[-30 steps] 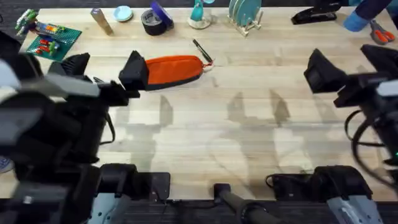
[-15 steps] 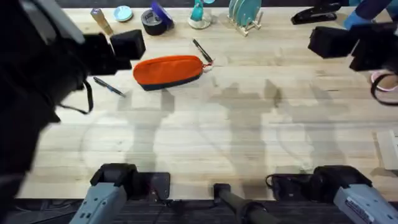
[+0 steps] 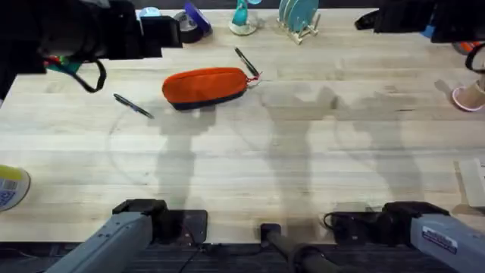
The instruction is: Unzip the bag, pick up the pens from the table one at a time and place them inside, then zip the bag closed.
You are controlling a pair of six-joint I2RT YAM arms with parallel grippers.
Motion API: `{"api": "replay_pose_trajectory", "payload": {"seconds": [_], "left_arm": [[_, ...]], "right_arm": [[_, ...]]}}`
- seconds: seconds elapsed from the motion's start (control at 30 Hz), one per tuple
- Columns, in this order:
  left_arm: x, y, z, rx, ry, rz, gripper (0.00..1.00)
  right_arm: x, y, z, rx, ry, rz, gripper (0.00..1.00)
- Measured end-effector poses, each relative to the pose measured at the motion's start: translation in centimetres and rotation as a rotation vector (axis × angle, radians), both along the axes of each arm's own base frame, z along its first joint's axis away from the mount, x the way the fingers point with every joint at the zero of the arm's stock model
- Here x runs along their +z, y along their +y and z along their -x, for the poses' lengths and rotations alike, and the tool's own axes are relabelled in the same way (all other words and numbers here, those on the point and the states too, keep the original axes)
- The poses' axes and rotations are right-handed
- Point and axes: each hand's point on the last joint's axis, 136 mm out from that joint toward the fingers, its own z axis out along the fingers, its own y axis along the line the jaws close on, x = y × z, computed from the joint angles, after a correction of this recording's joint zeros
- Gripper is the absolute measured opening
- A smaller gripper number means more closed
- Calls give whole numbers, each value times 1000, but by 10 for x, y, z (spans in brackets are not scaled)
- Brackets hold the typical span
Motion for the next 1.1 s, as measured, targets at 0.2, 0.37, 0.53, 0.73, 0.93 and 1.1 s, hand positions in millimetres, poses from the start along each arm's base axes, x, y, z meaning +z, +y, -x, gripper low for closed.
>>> {"api": "replay_pose_trajectory", "payload": {"seconds": [0.2,0.37,0.53,0.73,0.93,1.1], "left_arm": [[-15,-6,-7,-23,58,26,994],[-16,-7,-8,-27,61,30,993],[-14,-7,-10,-29,54,32,993],[-14,-7,-10,-30,53,31,993],[-14,-8,-10,-71,52,-5,992],[-11,-4,-13,-155,27,-32,991]], "right_arm": [[-11,6,-12,26,84,-24,995],[-28,15,-18,61,145,-60,996],[-34,19,-21,78,166,-79,996],[-33,21,-21,87,159,-87,995],[-33,21,-21,87,159,-87,996],[-33,21,-21,87,159,-87,996]]}}
